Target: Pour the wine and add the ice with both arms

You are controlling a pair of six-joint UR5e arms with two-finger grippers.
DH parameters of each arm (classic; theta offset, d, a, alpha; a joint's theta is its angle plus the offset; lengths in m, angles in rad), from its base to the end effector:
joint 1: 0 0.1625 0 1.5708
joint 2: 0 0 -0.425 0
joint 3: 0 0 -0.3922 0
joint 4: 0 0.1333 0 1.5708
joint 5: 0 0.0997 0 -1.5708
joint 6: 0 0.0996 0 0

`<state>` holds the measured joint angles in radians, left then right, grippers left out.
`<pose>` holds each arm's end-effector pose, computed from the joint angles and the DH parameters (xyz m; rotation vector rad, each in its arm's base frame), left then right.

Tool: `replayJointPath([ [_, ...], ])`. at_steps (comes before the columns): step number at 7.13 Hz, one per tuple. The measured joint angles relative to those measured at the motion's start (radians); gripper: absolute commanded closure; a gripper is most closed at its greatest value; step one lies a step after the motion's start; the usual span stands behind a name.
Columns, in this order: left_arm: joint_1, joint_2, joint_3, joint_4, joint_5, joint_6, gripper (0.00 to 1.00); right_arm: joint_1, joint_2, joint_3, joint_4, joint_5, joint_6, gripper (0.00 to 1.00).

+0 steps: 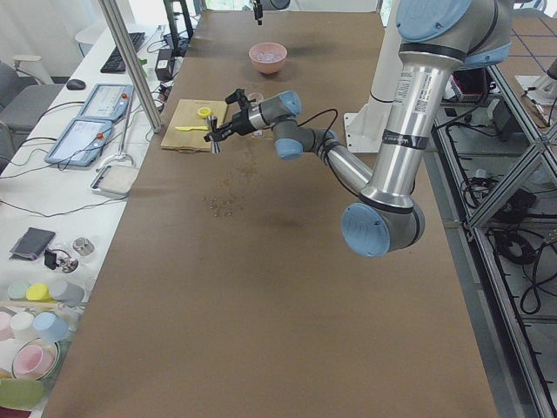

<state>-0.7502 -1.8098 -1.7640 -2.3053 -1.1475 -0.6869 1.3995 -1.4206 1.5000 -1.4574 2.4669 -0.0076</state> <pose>0.3051 -0.5225 0.3552 1.0909 0.5122 -0.1297 -0.0415 -0.5655 0.5936 0.1063 -0.9073 -0.2527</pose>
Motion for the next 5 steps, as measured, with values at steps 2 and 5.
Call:
replayJointPath([
  [2,-0.022,0.018,0.231,-0.241,-0.03,-0.036,1.0,-0.003,-0.002,0.002,0.001,0.001,0.027,0.0],
  [5,-0.046,0.055,0.511,-0.638,-0.073,-0.134,1.0,-0.007,-0.006,0.009,0.002,0.003,0.044,0.0],
])
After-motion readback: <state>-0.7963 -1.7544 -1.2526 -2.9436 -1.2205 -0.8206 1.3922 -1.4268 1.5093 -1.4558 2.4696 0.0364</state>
